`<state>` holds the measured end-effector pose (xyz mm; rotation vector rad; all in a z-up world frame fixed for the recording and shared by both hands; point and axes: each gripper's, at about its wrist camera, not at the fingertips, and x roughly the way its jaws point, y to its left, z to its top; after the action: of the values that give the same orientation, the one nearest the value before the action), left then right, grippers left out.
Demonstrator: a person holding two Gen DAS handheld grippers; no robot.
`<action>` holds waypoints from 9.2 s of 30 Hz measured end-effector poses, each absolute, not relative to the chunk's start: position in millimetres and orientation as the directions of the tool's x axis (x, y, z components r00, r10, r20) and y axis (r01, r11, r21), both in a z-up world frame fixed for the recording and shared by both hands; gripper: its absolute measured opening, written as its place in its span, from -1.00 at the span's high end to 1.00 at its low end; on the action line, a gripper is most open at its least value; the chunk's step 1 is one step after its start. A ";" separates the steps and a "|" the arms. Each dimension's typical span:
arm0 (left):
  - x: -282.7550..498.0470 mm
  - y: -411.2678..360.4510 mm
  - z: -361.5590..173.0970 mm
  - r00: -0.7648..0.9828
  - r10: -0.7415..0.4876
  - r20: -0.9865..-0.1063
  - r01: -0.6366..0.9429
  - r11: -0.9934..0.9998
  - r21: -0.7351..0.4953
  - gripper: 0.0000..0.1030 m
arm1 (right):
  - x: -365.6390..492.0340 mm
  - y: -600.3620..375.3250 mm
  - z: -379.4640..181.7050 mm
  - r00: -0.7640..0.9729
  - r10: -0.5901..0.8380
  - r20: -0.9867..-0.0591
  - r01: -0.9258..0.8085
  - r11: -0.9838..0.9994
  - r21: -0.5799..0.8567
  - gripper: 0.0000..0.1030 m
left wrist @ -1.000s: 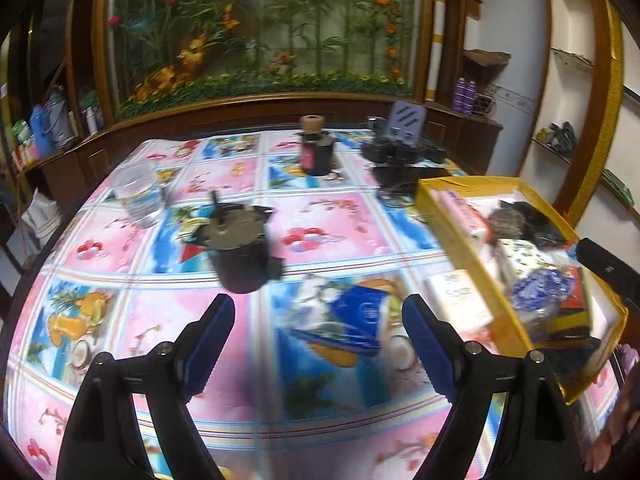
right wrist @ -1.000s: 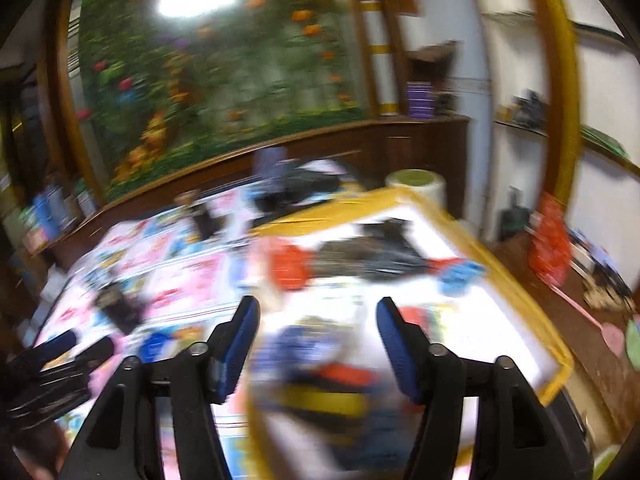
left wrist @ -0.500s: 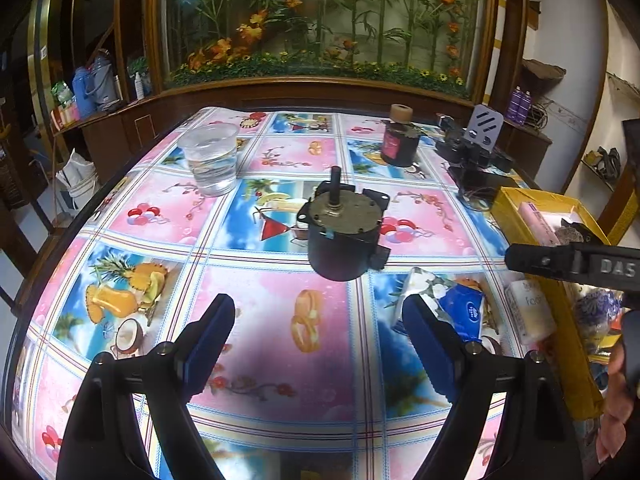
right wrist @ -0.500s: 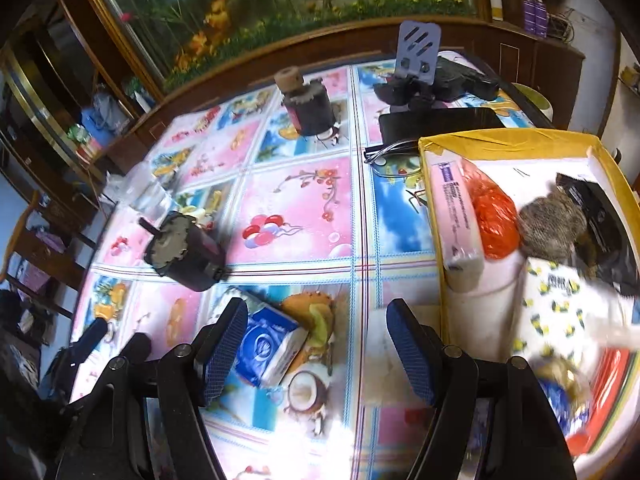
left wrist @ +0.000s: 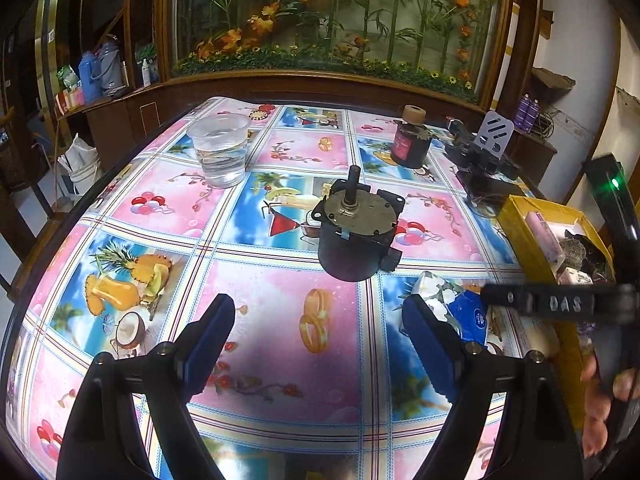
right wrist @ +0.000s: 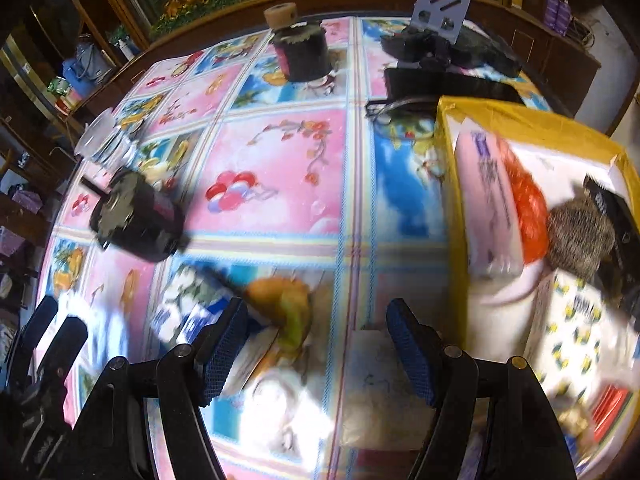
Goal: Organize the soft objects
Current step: 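Move the left tool back while the right tool reaches for the Face tissue pack, then grasp the Face tissue pack with the right tool while the left tool reaches the Vinda pack, then lift the blue Vinda pack with the left tool while the right tool holds the Face pack, then carry the Vinda pack and Face pack over the box with both tools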
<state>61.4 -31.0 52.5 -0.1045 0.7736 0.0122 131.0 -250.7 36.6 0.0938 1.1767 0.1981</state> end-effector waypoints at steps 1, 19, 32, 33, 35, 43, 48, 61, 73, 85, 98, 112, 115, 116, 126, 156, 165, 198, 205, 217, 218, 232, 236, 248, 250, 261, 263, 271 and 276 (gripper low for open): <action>61.2 -30.8 52.6 0.716 -0.029 -0.698 -0.050 0.994 -0.093 -0.65 | 122.2 -248.5 35.8 0.355 0.225 -0.908 -0.114 0.974 0.197 -0.47; 62.2 -35.2 51.9 0.714 -0.024 -0.700 -0.045 0.996 -0.080 -0.65 | 51.1 -252.2 50.3 0.359 0.272 -0.893 -0.201 0.957 0.211 -0.54; 62.7 -37.0 50.8 0.710 -0.032 -0.704 -0.037 0.996 -0.082 -0.65 | 24.4 -235.4 49.4 0.311 0.327 -0.892 -0.303 0.924 0.233 -0.54; 62.6 -36.9 50.8 0.710 -0.031 -0.704 -0.038 0.996 -0.083 -0.65 | 24.9 -235.5 50.0 0.310 0.308 -0.899 -0.307 0.928 0.212 -0.54; 63.1 -37.1 50.4 0.707 -0.032 -0.706 -0.039 0.996 -0.084 -0.65 | 26.7 -238.9 45.9 0.297 0.301 -0.906 -0.303 0.930 0.209 -0.54; 63.2 -37.5 48.3 0.700 -0.044 -0.713 -0.027 0.996 -0.089 -0.65 | 5.2 -224.6 28.4 0.250 0.260 -0.933 -0.490 0.865 0.110 -0.54; 64.5 -36.1 46.5 0.691 -0.051 -0.721 -0.032 0.994 -0.101 -0.65 | -5.2 -219.2 20.1 0.238 0.194 -0.952 -0.553 0.833 0.031 -0.54; 65.1 -34.1 47.1 0.696 -0.051 -0.717 -0.035 0.994 -0.105 -0.65 | 21.2 -237.2 68.7 0.385 0.328 -0.863 -0.416 0.896 0.155 0.05; 67.0 -16.2 48.7 0.682 -0.077 -0.727 -0.058 0.986 -0.159 -0.65 | 112.9 -233.7 32.3 0.494 0.201 -0.846 -0.091 0.980 0.179 0.05; 69.1 2.2 39.0 0.635 -0.128 -0.762 -0.056 0.976 -0.211 -0.65 | 81.8 -237.4 36.2 0.579 0.445 -0.683 -0.177 0.887 0.427 0.04; 70.1 -59.8 14.9 0.566 -0.111 -0.817 0.146 0.989 -0.033 -0.72 | 70.7 -236.5 44.2 0.577 0.487 -0.656 -0.235 0.868 0.438 0.00; 74.9 -58.3 6.7 0.563 -0.065 -0.824 0.106 0.994 -0.006 -0.19 | 73.4 -225.5 27.8 0.557 0.341 -0.757 -0.196 0.940 0.279 -0.01; 74.2 -60.4 6.6 0.567 -0.060 -0.821 0.110 0.994 0.004 -0.19 | 73.6 -218.3 25.5 0.554 0.310 -0.773 -0.213 0.950 0.229 -0.02; 74.1 -60.5 6.5 0.568 -0.060 -0.821 0.110 0.994 0.004 -0.19 | 73.4 -215.0 24.8 0.556 0.293 -0.777 -0.219 0.954 0.203 -0.02; 71.0 -61.8 4.9 0.593 -0.056 -0.803 0.115 0.993 0.016 -0.28 | 74.4 -212.1 19.5 0.553 0.257 -0.793 -0.227 0.962 0.154 -0.08; 75.1 -45.3 2.9 0.602 -0.007 -0.798 0.026 1.000 0.010 -0.38 | 68.3 -207.0 17.2 0.580 0.179 -0.795 -0.245 0.969 0.039 -0.06; 75.8 -44.2 2.6 0.592 -0.009 -0.806 0.018 1.000 0.001 -0.46 | 68.9 -203.0 17.1 0.577 0.156 -0.802 -0.248 0.969 0.010 -0.06; 56.8 -48.2 35.6 0.721 -0.045 -0.691 0.051 0.999 -0.012 -0.15 | 60.5 -215.4 39.7 0.659 0.210 -0.722 -0.233 0.970 0.070 0.04; 56.2 -47.2 37.1 0.727 -0.048 -0.685 0.049 0.999 -0.019 -0.15 | 58.2 -219.1 45.7 0.681 0.218 -0.699 -0.226 0.971 0.083 0.04; 54.4 -46.3 41.7 0.740 -0.061 -0.670 0.047 0.998 -0.038 -0.13 | 56.8 -224.1 52.1 0.702 0.226 -0.675 -0.214 0.971 0.103 0.04; 54.0 -45.8 42.6 0.742 -0.064 -0.667 0.047 0.998 -0.043 -0.12 | 57.0 -224.4 52.2 0.702 0.227 -0.675 -0.214 0.971 0.104 0.04; 52.0 -38.6 47.2 0.752 -0.119 -0.649 0.060 0.992 -0.112 -0.07 | 52.1 -230.6 59.6 0.719 0.242 -0.651 -0.208 0.969 0.130 0.04; 48.5 -38.7 50.8 0.768 -0.136 -0.626 0.072 0.989 -0.127 -0.07 | 50.0 -233.2 63.3 0.727 0.249 -0.640 -0.207 0.968 0.141 0.04; 40.2 -61.5 66.2 0.820 -0.175 -0.544 0.109 0.982 -0.152 -0.07 | 41.3 -259.3 85.8 0.779 0.264 -0.569 -0.178 0.963 0.203 0.04; 40.2 -73.0 69.6 0.826 -0.182 -0.534 0.125 0.982 -0.142 -0.07 | 40.1 -269.6 90.6 0.792 0.259 -0.553 -0.162 0.962 0.219 0.04; 40.1 -176.4 95.4 0.813 -0.324 -0.484 0.284 0.946 -0.156 -0.07 | 31.1 -362.6 105.5 0.847 0.183 -0.499 -0.014 0.946 0.324 0.04; 39.7 -201.3 97.3 0.793 -0.364 -0.488 0.328 0.931 -0.160 -0.07 | 29.4 -385.5 106.4 0.855 0.159 -0.493 0.024 0.939 0.344 0.04; 38.2 -275.4 86.3 0.704 -0.468 -0.535 0.449 0.876 -0.175 -0.07 | 17.4 -461.9 101.8 0.857 0.039 -0.514 0.186 0.907 0.378 0.04; 42.0 -294.9 70.4 0.680 -0.466 -0.566 0.474 0.868 -0.145 -0.07 | 21.7 -478.5 93.2 0.821 0.018 -0.570 0.241 0.895 0.375 0.04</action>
<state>42.0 -294.9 70.4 0.0141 0.6316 -0.5277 21.7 -478.5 93.2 0.4523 0.6003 -0.1228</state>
